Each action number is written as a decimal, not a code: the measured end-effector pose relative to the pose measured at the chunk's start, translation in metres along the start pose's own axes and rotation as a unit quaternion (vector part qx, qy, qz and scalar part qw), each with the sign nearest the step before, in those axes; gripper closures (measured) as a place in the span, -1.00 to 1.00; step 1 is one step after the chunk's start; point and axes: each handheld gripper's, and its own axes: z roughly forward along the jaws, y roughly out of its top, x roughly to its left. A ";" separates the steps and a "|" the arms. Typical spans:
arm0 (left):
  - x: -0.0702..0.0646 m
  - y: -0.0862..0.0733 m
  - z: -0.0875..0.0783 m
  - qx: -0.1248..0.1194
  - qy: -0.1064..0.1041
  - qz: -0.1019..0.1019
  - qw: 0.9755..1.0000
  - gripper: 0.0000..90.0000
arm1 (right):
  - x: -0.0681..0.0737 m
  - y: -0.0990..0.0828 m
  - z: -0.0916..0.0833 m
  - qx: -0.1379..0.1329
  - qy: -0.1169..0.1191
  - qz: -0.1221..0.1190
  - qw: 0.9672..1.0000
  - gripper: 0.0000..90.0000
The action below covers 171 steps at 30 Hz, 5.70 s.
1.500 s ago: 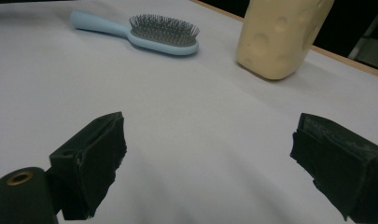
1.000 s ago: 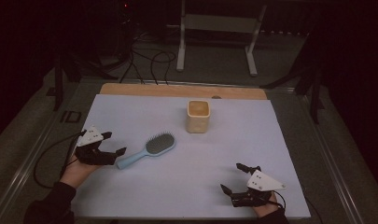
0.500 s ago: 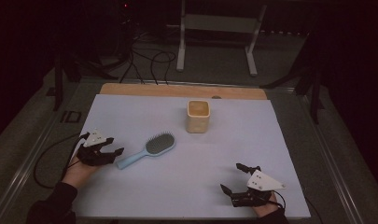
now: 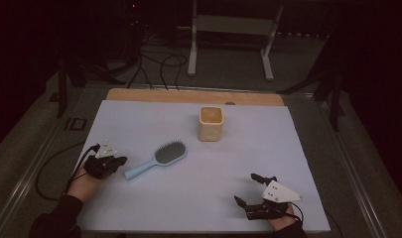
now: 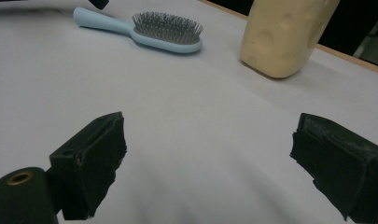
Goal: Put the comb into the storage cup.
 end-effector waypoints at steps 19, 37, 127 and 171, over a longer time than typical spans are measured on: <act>-0.021 -0.005 -0.003 0.036 -0.032 0.044 0.998 1.00 | 0.000 0.000 0.001 0.002 0.003 0.001 1.000 -0.79; -0.045 -0.003 -0.010 0.038 -0.064 0.070 0.995 1.00 | 0.000 0.000 0.001 0.000 0.004 0.003 1.000 -0.79; -0.069 0.082 -0.028 0.090 -0.044 -0.043 0.994 0.12 | 0.001 -0.001 0.003 0.009 0.010 0.000 1.000 -0.79; -0.089 0.108 0.054 0.232 -0.053 -0.108 0.965 -0.61 | 0.003 -0.001 0.005 0.014 0.012 0.002 1.000 -0.79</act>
